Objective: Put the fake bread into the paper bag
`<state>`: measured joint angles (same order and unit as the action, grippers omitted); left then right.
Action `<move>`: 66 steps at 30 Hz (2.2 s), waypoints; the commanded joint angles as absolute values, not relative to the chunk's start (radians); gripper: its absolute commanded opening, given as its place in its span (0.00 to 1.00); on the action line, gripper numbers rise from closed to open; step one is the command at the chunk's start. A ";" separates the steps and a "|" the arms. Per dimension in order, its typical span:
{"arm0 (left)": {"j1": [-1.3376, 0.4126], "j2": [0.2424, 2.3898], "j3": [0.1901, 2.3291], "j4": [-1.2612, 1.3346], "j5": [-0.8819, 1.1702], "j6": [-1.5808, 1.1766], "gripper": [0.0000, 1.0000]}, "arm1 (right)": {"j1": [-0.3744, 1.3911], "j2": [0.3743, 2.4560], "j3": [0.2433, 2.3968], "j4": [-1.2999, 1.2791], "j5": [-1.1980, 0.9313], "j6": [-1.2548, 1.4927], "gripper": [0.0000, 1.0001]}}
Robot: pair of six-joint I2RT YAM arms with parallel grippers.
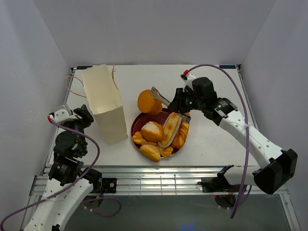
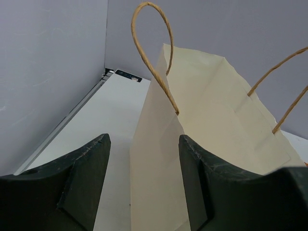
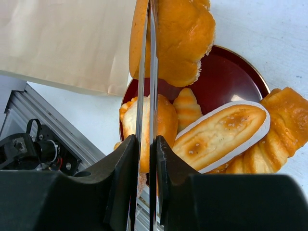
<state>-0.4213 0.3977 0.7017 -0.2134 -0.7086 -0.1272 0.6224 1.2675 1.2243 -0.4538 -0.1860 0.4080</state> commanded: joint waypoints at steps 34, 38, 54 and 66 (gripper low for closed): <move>-0.426 0.305 0.643 -0.141 -0.802 -0.109 0.70 | 0.817 1.226 1.758 -0.301 -0.222 0.209 0.08; -0.426 0.308 0.643 -0.141 -0.792 -0.112 0.69 | 0.879 1.267 1.813 -0.288 -0.218 0.180 0.08; -0.426 0.310 0.641 -0.143 -0.785 -0.115 0.69 | 0.989 1.433 1.871 -0.245 -0.195 0.121 0.08; -0.426 0.310 0.643 -0.146 -0.778 -0.118 0.69 | 0.989 1.534 1.848 -0.238 -0.157 0.087 0.08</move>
<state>-0.4221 0.3000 0.6456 -0.1493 -0.7956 -0.1200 0.9840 1.5452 1.8412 -0.3405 -0.1864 0.1154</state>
